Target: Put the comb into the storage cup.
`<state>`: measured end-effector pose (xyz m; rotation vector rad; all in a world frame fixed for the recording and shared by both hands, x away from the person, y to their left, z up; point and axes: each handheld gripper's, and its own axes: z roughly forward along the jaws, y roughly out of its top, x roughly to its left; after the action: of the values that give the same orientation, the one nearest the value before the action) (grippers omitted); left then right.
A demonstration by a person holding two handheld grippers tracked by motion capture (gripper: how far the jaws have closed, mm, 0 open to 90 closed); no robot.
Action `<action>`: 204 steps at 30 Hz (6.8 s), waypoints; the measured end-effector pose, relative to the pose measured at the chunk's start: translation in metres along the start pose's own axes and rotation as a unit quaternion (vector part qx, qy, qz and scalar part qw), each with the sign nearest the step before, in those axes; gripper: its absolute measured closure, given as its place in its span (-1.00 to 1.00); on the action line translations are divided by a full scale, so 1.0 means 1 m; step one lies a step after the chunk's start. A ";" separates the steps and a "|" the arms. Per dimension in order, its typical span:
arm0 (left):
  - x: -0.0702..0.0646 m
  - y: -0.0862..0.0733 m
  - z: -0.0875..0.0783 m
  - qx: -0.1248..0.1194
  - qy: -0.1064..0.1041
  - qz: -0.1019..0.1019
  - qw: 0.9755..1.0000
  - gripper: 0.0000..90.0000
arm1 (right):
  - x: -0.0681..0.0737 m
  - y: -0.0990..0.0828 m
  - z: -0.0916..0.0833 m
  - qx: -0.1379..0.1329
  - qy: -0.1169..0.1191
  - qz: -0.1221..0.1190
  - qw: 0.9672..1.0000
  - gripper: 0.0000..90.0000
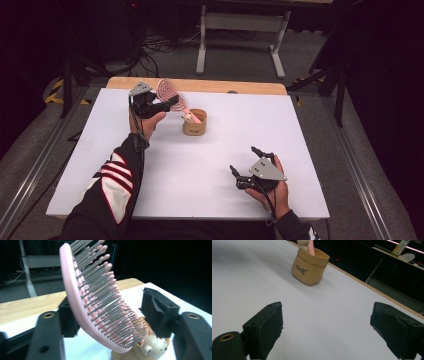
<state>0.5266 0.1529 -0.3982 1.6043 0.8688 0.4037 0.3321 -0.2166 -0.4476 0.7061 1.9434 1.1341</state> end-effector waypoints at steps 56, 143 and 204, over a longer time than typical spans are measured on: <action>-0.007 -0.017 -0.031 0.018 0.032 0.105 0.994 -0.88 | 0.001 0.001 -0.004 -0.019 -0.007 0.000 1.000 -0.71; -0.060 -0.064 -0.094 0.040 0.005 0.217 0.975 -0.86 | -0.003 0.005 -0.010 -0.040 -0.020 0.004 0.999 -0.74; -0.057 -0.110 -0.173 0.059 0.018 0.235 0.970 -0.88 | 0.000 0.004 -0.020 -0.039 -0.027 -0.003 0.999 -0.78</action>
<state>0.3362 0.2326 -0.4502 1.9187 0.5384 0.7259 0.3158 -0.2235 -0.4375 0.6813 1.8443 1.1699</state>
